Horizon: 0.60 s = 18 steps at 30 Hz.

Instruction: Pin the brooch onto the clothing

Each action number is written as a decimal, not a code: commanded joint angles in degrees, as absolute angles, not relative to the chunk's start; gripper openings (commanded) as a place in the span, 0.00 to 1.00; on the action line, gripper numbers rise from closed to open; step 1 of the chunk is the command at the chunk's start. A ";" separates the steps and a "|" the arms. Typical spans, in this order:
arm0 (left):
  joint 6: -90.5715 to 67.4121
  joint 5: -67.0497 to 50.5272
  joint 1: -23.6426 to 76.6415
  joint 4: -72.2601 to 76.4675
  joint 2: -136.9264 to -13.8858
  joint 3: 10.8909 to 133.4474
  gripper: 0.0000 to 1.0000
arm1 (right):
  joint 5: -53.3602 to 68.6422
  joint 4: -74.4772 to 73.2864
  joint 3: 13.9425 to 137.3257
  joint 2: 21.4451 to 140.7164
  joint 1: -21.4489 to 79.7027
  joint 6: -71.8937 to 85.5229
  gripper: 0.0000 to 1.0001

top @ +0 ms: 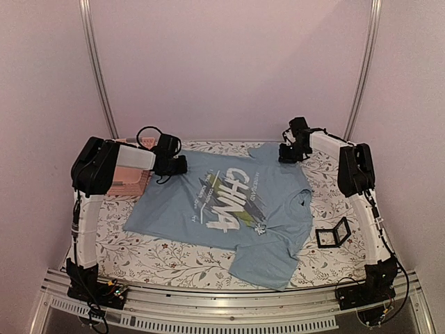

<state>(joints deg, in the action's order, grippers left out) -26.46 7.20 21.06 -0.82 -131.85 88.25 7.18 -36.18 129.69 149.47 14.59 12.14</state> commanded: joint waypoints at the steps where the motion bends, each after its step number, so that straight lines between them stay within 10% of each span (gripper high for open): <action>1: -26.75 5.83 18.47 -6.43 -136.63 91.79 0.38 | 9.69 -41.26 136.79 157.90 13.64 12.50 0.18; 18: -21.96 2.01 18.94 -1.68 -119.70 81.87 0.57 | 21.02 -28.01 136.94 148.24 11.21 11.76 0.20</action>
<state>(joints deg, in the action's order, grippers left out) -24.62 2.48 18.37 -1.08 -128.20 85.25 18.06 -29.80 139.48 156.18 10.07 13.93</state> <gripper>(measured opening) 0.566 0.196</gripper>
